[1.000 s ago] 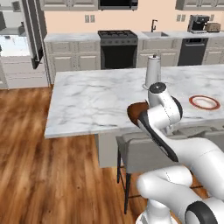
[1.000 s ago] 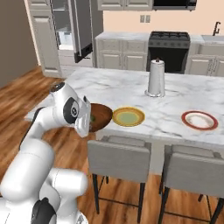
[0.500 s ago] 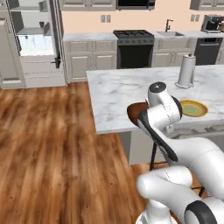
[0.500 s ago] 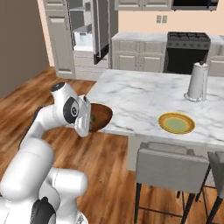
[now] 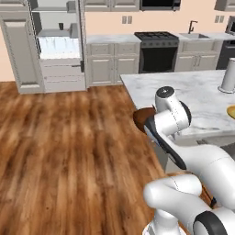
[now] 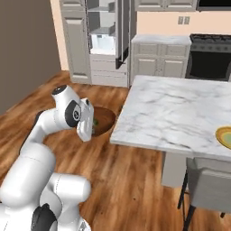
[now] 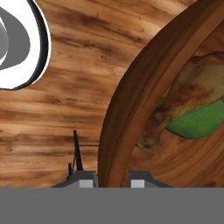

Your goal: Pick the chicken drumstick and avocado from their plates and place them in the bowl. Then put the bowl in the fridge.

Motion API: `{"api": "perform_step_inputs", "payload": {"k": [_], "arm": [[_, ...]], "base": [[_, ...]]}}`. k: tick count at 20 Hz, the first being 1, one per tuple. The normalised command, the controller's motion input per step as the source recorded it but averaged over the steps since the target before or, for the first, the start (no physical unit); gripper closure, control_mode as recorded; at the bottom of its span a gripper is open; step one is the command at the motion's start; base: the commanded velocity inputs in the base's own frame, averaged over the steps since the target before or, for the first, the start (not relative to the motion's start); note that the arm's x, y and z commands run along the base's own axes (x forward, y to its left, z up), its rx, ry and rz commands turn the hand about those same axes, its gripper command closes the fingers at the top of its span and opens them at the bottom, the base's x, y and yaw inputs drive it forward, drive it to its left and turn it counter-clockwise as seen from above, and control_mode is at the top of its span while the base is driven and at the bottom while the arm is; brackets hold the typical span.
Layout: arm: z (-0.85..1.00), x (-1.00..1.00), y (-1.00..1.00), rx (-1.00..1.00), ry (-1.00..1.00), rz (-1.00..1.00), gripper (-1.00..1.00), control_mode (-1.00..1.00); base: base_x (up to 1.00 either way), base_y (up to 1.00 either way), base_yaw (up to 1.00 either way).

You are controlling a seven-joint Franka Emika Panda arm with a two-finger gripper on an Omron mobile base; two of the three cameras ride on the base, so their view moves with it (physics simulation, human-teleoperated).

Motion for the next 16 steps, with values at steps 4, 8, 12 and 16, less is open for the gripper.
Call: {"api": "perform_step_inputs", "payload": {"k": [4, 8, 12, 16], "arm": [[0.0, 0.0, 0.0, 0.0, 0.0, 0.0, 1.0, 1.0], [0.0, 0.0, 0.0, 0.0, 0.0, 0.0, 1.0, 1.0], [0.0, 0.0, 0.0, 0.0, 0.0, 0.0, 1.0, 1.0], [0.0, 0.0, 0.0, 0.0, 0.0, 0.0, 1.0, 1.0]], "base": [[0.47, 0.86, -0.01], [0.52, 0.79, -0.07], [0.57, 0.73, -0.1], [0.66, 0.66, -0.13]]}}
